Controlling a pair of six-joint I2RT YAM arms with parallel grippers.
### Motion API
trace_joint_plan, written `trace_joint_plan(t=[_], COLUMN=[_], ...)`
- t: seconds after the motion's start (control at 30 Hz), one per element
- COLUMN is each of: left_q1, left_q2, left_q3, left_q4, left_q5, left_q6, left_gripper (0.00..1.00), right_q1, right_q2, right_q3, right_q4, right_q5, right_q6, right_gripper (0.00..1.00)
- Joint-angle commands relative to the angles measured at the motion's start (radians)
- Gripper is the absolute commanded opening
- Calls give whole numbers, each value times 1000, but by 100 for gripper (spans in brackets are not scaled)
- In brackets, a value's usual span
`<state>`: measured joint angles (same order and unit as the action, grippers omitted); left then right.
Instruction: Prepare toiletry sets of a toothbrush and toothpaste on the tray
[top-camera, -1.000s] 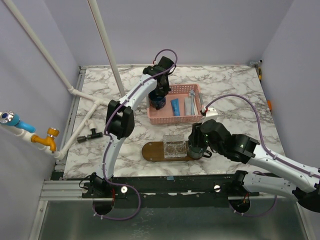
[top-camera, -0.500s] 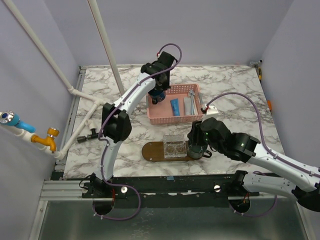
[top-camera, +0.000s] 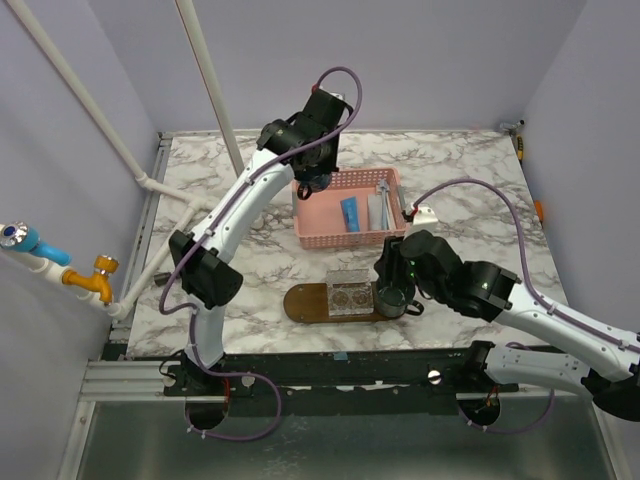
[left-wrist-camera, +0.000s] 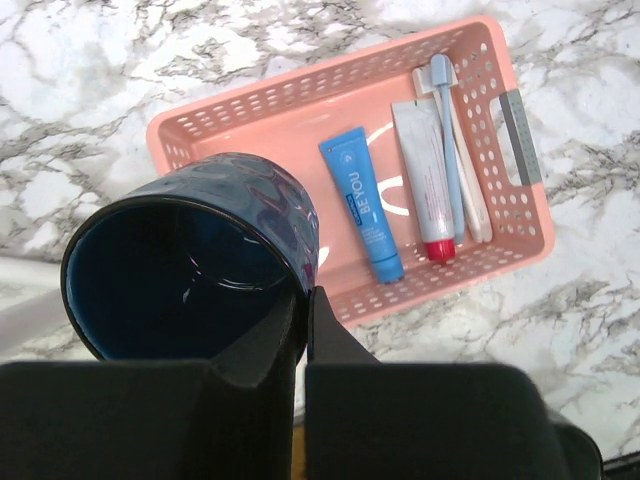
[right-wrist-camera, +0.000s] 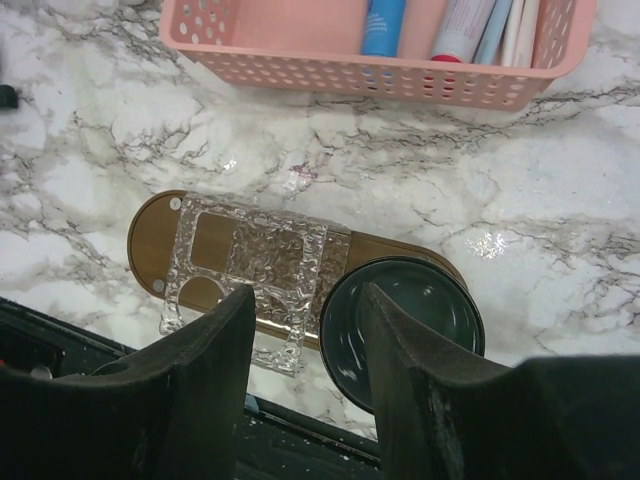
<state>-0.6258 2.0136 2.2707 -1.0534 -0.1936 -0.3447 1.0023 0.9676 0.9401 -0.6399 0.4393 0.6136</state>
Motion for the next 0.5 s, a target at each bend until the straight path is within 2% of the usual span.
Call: trace_joint_plan(t=[0.0, 0.17, 0.47], left_q1=[-50, -114, -197], left_q2=[-148, -264, -504], left_q3=[-60, -197, -551], left_q4=[-63, -88, -32], left_q5=[-99, -178, -171], left_q6=[43, 42, -33], left_gripper=[0, 0, 0], right_q1=[6, 6, 6], right_q2=[3, 4, 6], right_q3=[34, 48, 70], right_q4=[-38, -56, -113], right_q5=[54, 62, 105], right_q6=[9, 30, 66], right_gripper=[50, 50, 50])
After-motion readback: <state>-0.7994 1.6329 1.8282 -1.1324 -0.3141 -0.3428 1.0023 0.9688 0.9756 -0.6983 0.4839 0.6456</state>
